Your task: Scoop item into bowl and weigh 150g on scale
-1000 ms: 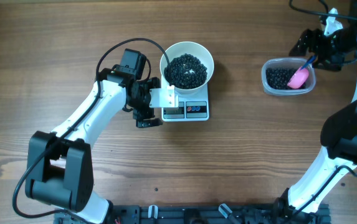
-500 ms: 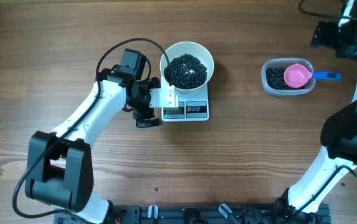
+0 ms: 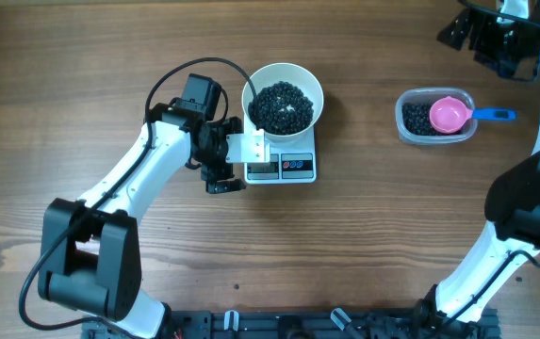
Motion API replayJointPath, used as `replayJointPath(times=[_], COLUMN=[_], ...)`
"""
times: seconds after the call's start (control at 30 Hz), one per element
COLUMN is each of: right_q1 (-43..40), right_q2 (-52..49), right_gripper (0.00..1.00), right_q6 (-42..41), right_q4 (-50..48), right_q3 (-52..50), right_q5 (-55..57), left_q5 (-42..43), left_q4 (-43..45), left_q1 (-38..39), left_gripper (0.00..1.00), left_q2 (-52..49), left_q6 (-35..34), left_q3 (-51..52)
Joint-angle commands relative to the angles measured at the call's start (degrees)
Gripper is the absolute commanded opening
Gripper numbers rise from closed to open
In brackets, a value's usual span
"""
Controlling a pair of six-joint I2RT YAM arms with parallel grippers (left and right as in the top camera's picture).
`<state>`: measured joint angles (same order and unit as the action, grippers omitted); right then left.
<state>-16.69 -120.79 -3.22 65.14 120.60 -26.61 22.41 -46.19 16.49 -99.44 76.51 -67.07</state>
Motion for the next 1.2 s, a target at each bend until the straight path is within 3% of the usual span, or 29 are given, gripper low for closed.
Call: replayJointPath(times=[0.0, 1.17], right_q1=[0.0, 0.0], right_q2=[1.0, 1.0], right_gripper=[1.0, 1.0], right_q6=[0.0, 0.0], right_q4=[-2.1, -3.7], right_q3=[0.8, 0.8], right_q5=[-1.2, -1.3], left_q5=[1.1, 1.1], left_q4=[0.0, 0.0], left_q1=[-0.2, -0.2], left_gripper=[1.0, 1.0], left_q2=[-0.6, -0.6], left_q6=[1.1, 1.1], left_q3=[0.5, 0.5])
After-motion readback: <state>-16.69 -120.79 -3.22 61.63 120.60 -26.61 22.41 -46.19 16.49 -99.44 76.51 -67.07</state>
